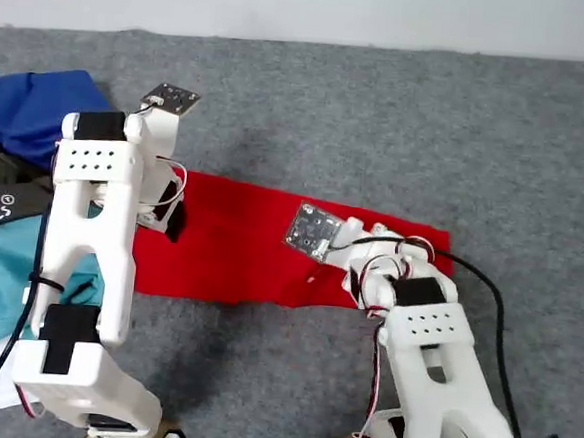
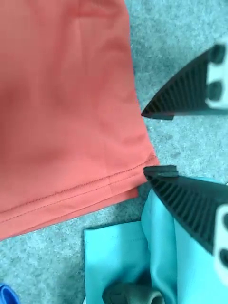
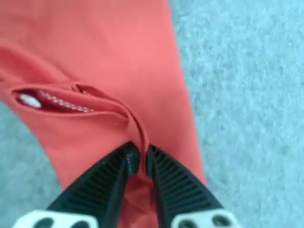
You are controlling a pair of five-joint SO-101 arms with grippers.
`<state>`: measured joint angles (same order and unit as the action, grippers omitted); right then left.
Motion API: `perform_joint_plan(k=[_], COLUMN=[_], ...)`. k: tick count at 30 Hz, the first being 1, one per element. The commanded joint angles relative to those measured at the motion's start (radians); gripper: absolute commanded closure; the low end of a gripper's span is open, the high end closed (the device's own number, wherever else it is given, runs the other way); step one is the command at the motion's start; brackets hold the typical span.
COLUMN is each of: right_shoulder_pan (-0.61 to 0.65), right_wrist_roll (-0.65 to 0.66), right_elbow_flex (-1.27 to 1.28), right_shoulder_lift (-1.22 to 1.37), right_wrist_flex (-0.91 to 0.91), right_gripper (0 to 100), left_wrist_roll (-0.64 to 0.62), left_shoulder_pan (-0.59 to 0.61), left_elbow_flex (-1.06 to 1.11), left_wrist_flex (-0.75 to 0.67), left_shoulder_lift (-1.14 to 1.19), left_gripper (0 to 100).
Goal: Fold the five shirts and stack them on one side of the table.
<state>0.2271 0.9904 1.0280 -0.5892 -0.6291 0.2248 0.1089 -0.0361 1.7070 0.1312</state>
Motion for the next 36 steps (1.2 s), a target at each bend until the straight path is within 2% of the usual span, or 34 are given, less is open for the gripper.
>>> perform_joint_plan(k=[1,4,9,13,18,23,27,36], right_shoulder_pan=[-0.012,-0.012,-0.013,-0.013,-0.018,-0.012,-0.012,0.008], right_wrist_roll=[-0.017,-0.017,-0.018,-0.114,-0.259,-0.284,-0.287,-0.29], right_elbow_flex=[-0.041,-0.041,-0.043,-0.074,-0.216,-0.284,-0.31,-0.333], right_shoulder_lift=[0.05,0.111,0.222,0.294,0.375,0.435,0.387,0.064], right_wrist_flex=[0.076,0.108,0.189,0.291,0.305,0.294,0.147,-0.239], right_gripper=[98.7,96.1,85.1,84.5,84.5,84.5,84.6,84.5], left_wrist_roll=[-0.009,-0.009,-0.009,-0.008,-0.008,-0.008,-0.008,-0.009], left_shoulder_pan=[0.003,0.003,0.003,0.003,0.003,0.003,0.003,0.052], left_elbow_flex=[-0.002,-0.002,-0.002,-0.002,-0.002,-0.002,-0.002,-0.09], left_wrist_flex=[-0.005,-0.005,-0.005,-0.005,-0.005,-0.005,-0.005,-0.006], left_shoulder_lift=[-0.041,-0.041,-0.041,-0.041,-0.041,-0.041,-0.041,-0.074], left_gripper=[84,84,84,84,84,84,84,84])
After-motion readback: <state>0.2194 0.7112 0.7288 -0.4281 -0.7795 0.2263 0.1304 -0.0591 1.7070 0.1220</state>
